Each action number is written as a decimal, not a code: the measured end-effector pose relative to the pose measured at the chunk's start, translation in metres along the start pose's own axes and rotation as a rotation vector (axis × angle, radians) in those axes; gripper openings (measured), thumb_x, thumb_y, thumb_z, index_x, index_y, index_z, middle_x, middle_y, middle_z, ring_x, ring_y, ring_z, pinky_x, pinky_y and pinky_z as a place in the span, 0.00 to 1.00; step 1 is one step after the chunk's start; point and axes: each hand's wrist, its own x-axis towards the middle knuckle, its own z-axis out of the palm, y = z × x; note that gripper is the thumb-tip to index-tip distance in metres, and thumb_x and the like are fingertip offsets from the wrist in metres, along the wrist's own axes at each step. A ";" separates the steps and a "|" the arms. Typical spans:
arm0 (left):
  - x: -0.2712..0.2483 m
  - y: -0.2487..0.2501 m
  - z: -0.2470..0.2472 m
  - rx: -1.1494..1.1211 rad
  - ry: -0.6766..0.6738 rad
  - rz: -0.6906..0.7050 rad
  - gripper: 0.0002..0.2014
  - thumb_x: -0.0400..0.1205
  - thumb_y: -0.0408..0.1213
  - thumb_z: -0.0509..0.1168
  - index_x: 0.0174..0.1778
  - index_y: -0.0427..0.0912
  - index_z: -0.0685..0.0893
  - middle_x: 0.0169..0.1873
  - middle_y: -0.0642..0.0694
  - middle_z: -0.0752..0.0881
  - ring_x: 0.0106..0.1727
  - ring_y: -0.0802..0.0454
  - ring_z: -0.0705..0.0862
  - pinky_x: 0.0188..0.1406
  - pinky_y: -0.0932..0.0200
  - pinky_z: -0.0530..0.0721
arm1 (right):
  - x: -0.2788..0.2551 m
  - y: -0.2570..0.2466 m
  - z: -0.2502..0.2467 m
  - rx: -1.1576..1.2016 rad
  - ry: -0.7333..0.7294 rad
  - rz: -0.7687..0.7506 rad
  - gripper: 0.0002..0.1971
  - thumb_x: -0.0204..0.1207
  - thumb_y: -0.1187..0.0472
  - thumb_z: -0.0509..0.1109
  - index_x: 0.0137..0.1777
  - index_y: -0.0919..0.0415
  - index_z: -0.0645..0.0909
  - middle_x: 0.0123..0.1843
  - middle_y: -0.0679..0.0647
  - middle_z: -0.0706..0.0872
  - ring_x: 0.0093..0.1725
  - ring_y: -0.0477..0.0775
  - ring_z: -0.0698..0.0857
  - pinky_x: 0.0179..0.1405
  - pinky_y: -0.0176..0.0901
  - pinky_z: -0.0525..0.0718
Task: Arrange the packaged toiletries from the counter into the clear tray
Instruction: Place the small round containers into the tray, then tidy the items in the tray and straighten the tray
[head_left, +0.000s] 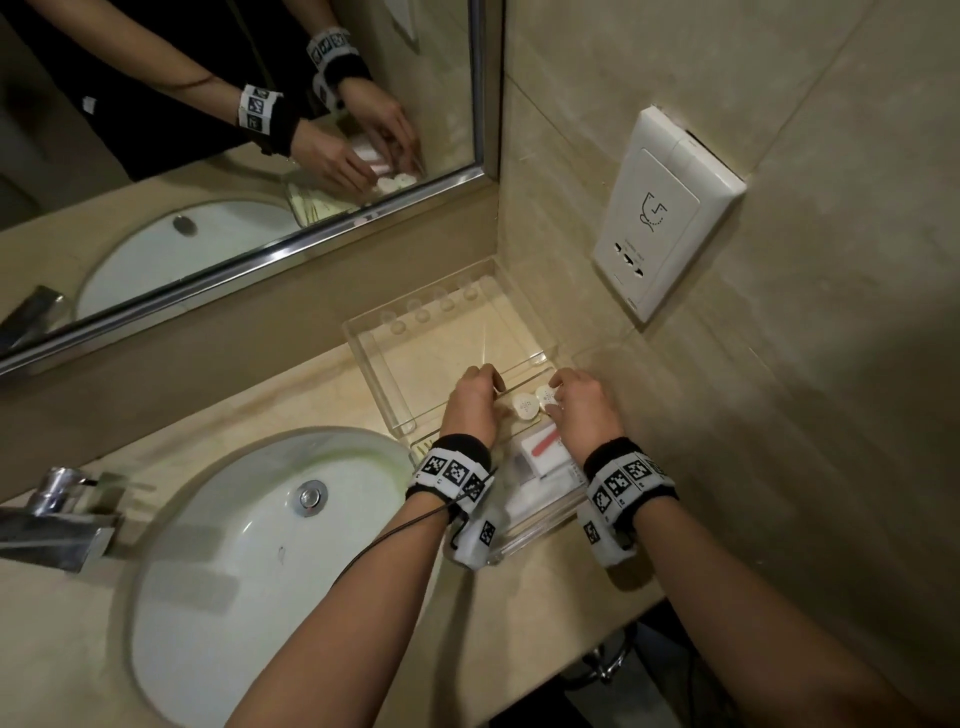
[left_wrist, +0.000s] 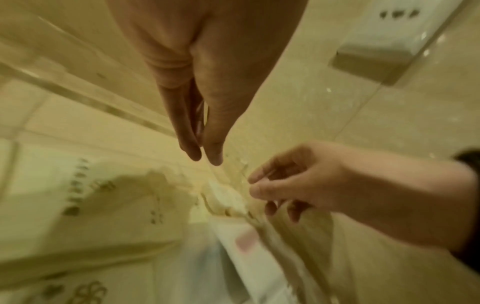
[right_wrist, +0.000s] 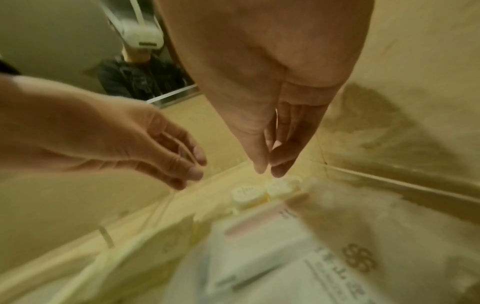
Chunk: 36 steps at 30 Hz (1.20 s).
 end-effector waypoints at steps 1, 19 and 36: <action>-0.004 -0.005 -0.008 -0.018 0.022 -0.010 0.11 0.73 0.27 0.73 0.48 0.40 0.81 0.46 0.45 0.82 0.41 0.51 0.79 0.43 0.61 0.77 | -0.004 0.000 -0.001 0.058 0.008 0.002 0.13 0.76 0.64 0.74 0.59 0.60 0.81 0.57 0.53 0.84 0.50 0.53 0.86 0.52 0.50 0.89; -0.137 -0.082 -0.042 -0.178 0.118 -0.238 0.07 0.73 0.31 0.75 0.44 0.44 0.85 0.40 0.49 0.85 0.39 0.53 0.82 0.42 0.61 0.78 | -0.077 -0.020 0.012 0.193 -0.101 -0.038 0.07 0.76 0.63 0.67 0.48 0.55 0.86 0.44 0.53 0.90 0.44 0.54 0.87 0.48 0.44 0.86; -0.162 -0.065 0.010 0.254 -0.279 0.072 0.20 0.84 0.45 0.61 0.73 0.49 0.77 0.74 0.53 0.75 0.71 0.46 0.75 0.68 0.44 0.79 | -0.120 0.002 0.018 0.081 -0.016 -0.119 0.14 0.76 0.62 0.73 0.61 0.55 0.81 0.62 0.53 0.82 0.55 0.55 0.85 0.56 0.51 0.85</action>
